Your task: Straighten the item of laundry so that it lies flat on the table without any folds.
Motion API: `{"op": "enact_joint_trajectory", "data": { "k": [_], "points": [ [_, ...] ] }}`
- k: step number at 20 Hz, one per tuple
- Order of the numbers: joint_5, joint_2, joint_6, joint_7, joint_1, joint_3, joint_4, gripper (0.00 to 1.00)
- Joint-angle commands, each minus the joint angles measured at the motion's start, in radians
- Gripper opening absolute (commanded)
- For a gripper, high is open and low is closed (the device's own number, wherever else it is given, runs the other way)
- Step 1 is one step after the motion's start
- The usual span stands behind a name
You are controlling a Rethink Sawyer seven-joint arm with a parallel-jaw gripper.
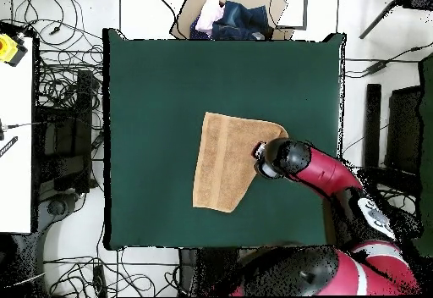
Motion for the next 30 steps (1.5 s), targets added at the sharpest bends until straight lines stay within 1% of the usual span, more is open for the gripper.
{"op": "enact_joint_trajectory", "data": {
  "k": [1,10,14,18,20,24,26,30],
  "points": [
    [-0.064,0.027,0.086,-0.174,-0.008,0.198,-0.074,1.0],
    [-0.084,0.049,0.096,-0.22,-0.064,0.265,-0.089,1.0],
    [-0.086,0.052,0.109,-0.223,-0.105,0.288,-0.078,1.0],
    [-0.068,0.045,0.213,-0.258,-0.163,0.322,-0.072,1.0],
    [-0.07,0.046,0.252,-0.266,-0.173,0.335,-0.087,1.0],
    [-0.082,0.06,0.273,-0.25,-0.177,0.35,-0.114,1.0],
    [-0.084,0.06,0.254,-0.216,-0.177,0.347,-0.109,1.0],
    [-0.089,0.055,0.237,-0.187,-0.178,0.342,-0.099,1.0]
  ]
}}
